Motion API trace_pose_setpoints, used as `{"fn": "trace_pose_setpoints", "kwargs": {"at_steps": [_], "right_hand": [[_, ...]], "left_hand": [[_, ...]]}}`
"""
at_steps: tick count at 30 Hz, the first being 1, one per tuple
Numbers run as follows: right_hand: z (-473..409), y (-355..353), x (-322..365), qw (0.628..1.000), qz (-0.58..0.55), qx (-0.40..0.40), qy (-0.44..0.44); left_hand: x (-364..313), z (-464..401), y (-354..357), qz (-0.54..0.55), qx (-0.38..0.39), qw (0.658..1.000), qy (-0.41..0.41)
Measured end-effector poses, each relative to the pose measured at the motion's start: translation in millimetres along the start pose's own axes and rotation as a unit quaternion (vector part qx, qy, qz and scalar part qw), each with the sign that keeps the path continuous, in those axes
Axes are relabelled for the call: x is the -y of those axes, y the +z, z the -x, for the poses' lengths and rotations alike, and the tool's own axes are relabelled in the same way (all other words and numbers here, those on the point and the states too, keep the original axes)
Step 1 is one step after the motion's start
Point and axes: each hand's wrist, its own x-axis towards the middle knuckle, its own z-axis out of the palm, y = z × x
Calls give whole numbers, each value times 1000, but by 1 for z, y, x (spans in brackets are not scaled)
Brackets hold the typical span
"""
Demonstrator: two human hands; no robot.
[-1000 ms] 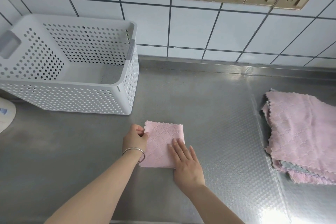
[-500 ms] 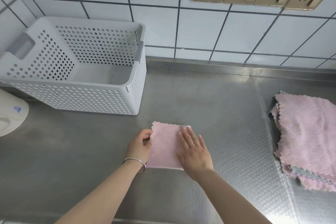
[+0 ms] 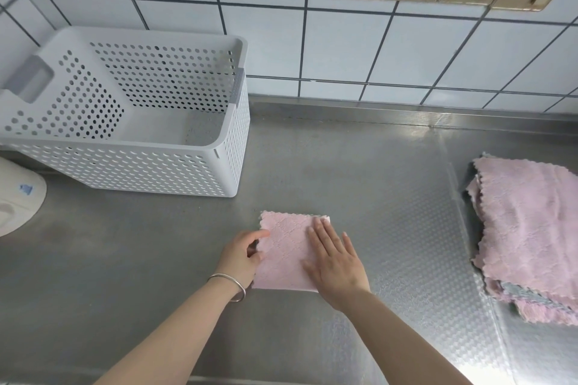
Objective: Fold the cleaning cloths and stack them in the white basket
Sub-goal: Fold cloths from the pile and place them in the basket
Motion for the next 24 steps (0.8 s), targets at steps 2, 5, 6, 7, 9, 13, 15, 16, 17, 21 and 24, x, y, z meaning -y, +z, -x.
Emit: {"fn": "trace_pose_setpoints", "kwargs": {"at_steps": [2,5,6,7,9,13,15,16,17,21,24], "right_hand": [[0,0,2,1000,-2,-2,0],[-1,0,4,1000,-3,-9,-3],[-1,-1,4,1000,-4,-9,-5],[-1,-3,5,1000,-6,-12,-8],[-2,-9,8,999,-16,-22,-17],[-10,-14,18,999,-28,-10,-23],[-9,-7,19,999,-35,7,-6],[-8,-4,18,999,-37,9,3],[-8,-1,16,999,-36,9,8],[-10,0,13,999,-28,23,4],[-10,3,12,999,-30,33,5]], "left_hand": [[0,-1,2,-7,-15,1000,14],[2,0,8,-34,-35,998,38],[3,1,10,-51,-53,996,46],[4,2,12,-78,-87,991,60],[4,0,14,-168,-166,963,126],[-11,-12,23,-355,-101,893,255],[-7,-16,37,-419,-46,868,264],[-3,-17,41,-434,-31,863,257],[1,-18,43,-440,-22,863,247],[8,-22,42,-443,-12,868,223],[9,-22,43,-435,-5,873,219]]}}
